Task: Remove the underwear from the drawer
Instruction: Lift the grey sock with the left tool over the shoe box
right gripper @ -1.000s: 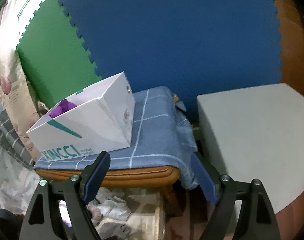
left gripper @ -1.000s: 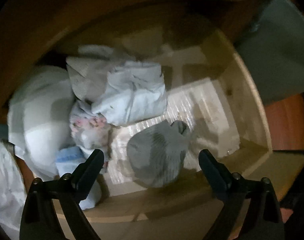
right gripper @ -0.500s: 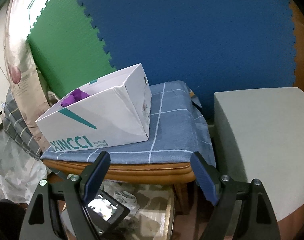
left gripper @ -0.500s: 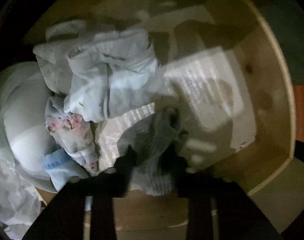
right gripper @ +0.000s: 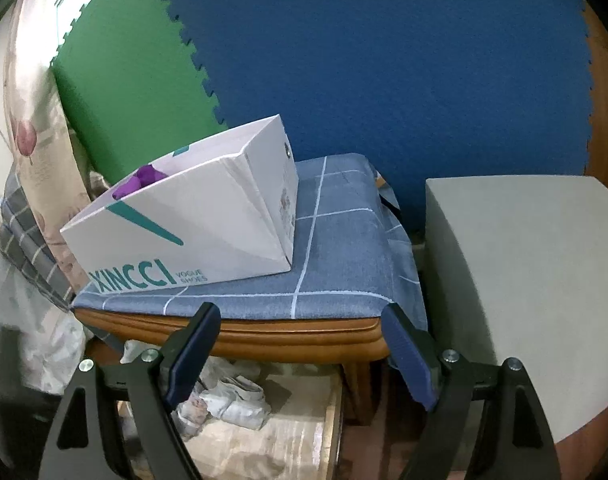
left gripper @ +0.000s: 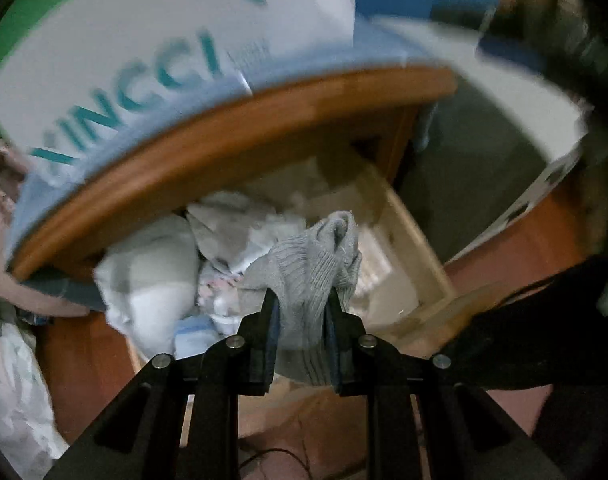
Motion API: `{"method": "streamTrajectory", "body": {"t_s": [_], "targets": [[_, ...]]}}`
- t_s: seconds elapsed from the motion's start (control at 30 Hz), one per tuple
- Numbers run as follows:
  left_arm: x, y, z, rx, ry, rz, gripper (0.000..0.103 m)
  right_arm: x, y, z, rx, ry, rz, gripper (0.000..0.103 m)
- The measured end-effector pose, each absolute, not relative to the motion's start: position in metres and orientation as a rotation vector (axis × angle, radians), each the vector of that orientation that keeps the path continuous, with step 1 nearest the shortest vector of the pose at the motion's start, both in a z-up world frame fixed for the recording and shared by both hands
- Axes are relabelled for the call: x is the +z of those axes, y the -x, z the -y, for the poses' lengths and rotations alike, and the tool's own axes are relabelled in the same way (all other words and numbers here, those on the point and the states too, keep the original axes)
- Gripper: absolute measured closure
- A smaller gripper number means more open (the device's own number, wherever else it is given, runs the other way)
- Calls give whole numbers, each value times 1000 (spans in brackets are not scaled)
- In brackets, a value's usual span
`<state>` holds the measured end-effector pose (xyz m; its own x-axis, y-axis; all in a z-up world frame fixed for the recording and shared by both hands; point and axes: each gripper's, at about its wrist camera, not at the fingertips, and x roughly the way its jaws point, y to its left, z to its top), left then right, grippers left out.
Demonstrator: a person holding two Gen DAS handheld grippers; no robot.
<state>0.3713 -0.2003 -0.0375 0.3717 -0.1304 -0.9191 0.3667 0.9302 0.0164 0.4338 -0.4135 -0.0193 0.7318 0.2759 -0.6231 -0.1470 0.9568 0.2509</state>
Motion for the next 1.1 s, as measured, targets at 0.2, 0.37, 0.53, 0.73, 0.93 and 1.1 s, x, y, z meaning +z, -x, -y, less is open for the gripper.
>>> {"method": "streamTrajectory", "body": {"t_s": [0.2,0.37,0.53,0.73,0.93,1.1], "targets": [[20,-359,190,-314,-182,-1027,85,-28,-437,402,249,-160,-751,18],[65,-356,186,-306,-177,-912,84,-35,-439,393,266,-123,-781,18],[119,-367,178,-283,-147,-785,84,-39,-439,388,282,-103,-794,18],[168,-384,166,-235,-133,-646,84,-41,-440,382,292,-84,-807,18],[199,-402,165,-187,-107,-546,83,-41,-438,375,306,-53,-803,18],[212,-442,165,-170,-60,-521,82,-42,-438,370,315,-34,-808,18]]}}
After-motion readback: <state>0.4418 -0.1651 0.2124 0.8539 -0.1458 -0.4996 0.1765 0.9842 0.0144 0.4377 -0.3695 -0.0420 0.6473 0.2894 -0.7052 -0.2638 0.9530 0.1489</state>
